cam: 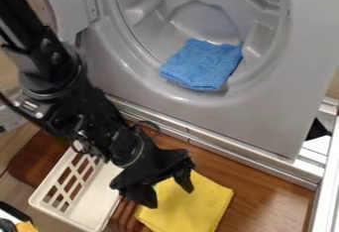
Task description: Move the yellow cloth inside the white basket and put it on the table.
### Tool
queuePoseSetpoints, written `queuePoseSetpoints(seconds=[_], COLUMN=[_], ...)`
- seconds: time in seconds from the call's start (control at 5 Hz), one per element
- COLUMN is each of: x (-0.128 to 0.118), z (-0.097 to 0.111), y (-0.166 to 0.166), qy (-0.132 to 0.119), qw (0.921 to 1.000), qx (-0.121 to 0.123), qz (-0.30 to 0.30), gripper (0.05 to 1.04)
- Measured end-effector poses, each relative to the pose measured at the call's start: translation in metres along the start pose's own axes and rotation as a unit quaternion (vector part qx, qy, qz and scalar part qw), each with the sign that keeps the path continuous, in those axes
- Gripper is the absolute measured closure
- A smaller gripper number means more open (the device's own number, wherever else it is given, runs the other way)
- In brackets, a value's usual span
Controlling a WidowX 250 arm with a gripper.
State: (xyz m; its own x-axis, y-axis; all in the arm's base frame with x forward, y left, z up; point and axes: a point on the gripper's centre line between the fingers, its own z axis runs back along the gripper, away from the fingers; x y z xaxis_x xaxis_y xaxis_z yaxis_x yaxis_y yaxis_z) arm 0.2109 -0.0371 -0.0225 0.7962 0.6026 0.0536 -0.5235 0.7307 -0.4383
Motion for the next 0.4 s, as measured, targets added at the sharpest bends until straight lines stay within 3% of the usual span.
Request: queuePoseSetpoints(seconds=[0.2,0.4], x=[0.0,0.003], z=[0.012,0.04], y=[-0.002,-0.004], qy=[0.002,-0.003], qw=[1.0,0.9996], qx=[-0.007,-0.021], qz=[-0.004,-0.017], gripper=[0.077,0.083])
